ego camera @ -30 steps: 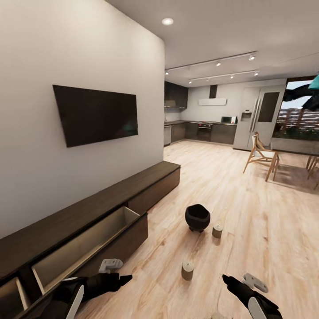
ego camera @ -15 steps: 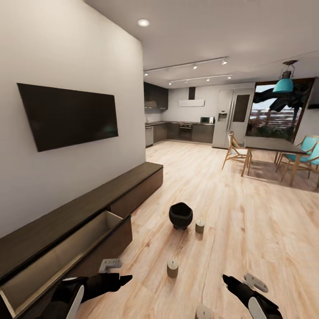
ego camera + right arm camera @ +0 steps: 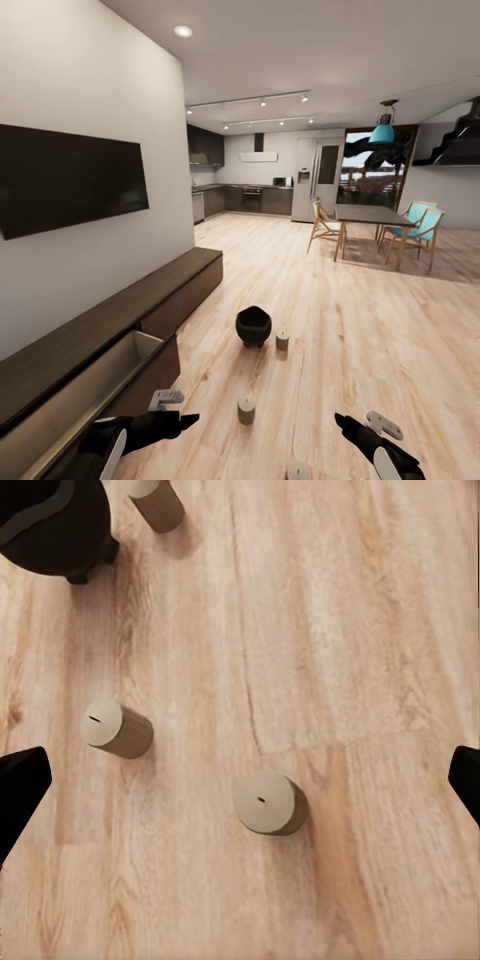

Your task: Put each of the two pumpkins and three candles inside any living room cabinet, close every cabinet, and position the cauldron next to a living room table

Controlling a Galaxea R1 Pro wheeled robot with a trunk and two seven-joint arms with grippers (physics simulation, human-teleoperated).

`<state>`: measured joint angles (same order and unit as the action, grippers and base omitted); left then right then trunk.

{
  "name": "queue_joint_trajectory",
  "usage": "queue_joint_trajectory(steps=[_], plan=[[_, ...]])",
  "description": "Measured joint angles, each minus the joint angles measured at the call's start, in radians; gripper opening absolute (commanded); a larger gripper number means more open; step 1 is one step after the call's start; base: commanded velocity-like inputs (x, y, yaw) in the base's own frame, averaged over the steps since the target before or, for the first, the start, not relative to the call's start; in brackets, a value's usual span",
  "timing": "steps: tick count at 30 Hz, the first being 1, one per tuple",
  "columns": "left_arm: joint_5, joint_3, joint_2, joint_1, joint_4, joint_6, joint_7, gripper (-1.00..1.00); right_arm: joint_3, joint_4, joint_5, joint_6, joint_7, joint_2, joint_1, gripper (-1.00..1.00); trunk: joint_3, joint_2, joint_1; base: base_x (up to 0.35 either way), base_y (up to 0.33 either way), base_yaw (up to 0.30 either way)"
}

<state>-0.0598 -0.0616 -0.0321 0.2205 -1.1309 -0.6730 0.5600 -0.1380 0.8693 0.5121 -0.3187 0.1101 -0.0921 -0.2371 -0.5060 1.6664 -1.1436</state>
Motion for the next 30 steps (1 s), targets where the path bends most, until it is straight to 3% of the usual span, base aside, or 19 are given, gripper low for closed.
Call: queue_joint_trajectory(steps=[8, 18, 30], plan=[[0.0, 0.0, 0.0, 0.0, 0.001, 0.0, 0.0, 1.0, 0.001, 0.0, -0.001, -0.001, 0.0, 0.0, 0.0, 1.0, 0.002, 0.0, 0.0, 0.088, 0.183, -0.105], [0.001, 0.0, 0.0, 0.0, 0.001, 0.002, -0.001, 1.0, 0.002, 0.0, -0.001, 0.0, 0.001, 0.0, 0.0, 1.0, 0.002, 0.0, 0.0, 0.01, 0.013, -0.006], [0.001, 0.0, 0.0, 0.0, 0.001, 0.002, -0.002, 1.0, 0.002, 0.0, 0.0, 0.002, 0.0, 0.0, 0.0, 1.0, 0.002, 0.0, 0.0, 0.147, 0.001, 0.0]])
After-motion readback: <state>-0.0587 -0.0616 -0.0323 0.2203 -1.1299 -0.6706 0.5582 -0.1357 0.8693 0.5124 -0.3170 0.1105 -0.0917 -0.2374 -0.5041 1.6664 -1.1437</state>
